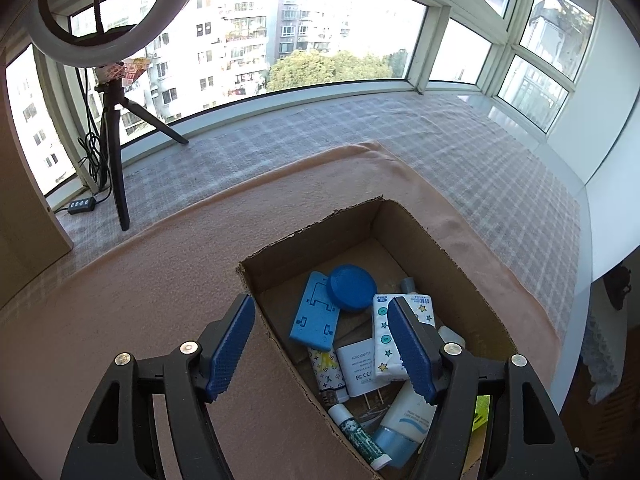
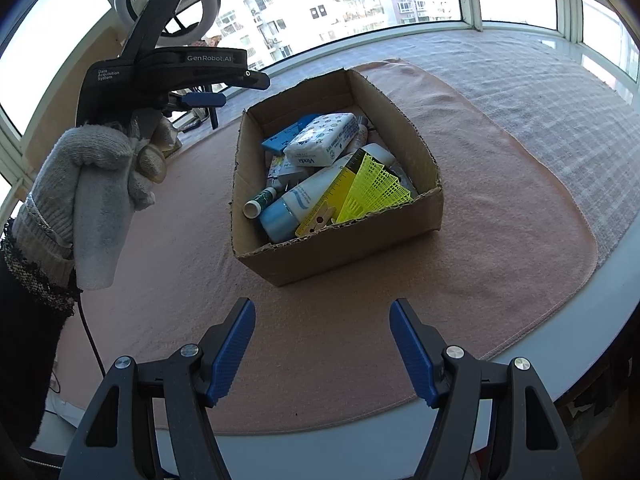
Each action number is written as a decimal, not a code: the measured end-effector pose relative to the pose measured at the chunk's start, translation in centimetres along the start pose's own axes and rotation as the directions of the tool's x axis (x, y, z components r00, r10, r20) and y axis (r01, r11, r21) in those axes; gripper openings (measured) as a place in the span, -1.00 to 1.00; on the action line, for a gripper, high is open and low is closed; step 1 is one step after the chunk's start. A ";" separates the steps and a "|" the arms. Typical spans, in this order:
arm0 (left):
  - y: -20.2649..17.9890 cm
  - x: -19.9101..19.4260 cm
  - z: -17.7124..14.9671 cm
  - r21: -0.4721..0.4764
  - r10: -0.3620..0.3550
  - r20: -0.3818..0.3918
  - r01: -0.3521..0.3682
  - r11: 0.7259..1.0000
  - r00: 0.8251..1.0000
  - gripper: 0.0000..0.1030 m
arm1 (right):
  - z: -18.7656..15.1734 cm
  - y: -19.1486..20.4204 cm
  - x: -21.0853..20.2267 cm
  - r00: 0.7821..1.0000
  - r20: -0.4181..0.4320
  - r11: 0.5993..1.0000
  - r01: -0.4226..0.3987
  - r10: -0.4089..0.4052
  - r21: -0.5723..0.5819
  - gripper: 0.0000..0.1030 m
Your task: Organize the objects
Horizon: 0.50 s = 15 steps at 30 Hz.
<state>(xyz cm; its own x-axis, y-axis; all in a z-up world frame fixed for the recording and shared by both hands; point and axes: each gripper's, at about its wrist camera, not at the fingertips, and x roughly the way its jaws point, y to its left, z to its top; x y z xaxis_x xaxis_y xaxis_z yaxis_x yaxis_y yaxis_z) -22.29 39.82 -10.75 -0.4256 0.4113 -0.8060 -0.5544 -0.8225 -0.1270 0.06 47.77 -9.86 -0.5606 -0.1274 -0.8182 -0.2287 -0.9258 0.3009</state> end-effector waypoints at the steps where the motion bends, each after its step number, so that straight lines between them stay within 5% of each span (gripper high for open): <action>1: 0.3 -0.5 -0.3 -0.005 0.003 0.005 -0.003 1.000 1.000 0.40 | 0.0 0.3 0.0 1.000 0.000 1.000 -0.002 0.002 -0.004 0.28; 15: 7.5 -9.5 -7.1 -0.073 0.082 0.062 -0.077 0.994 0.995 0.40 | 0.4 6.6 0.3 0.999 0.004 0.994 -0.049 0.049 -0.097 0.28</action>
<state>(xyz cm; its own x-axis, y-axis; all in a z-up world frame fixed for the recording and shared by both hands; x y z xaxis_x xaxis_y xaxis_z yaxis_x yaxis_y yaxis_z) -17.27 26.96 -8.14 -0.5134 0.3661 -0.7761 -0.4660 -0.8784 -0.1061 -1.94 41.79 -7.92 -0.5741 -0.1715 -0.8006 -0.1227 -0.9487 0.2913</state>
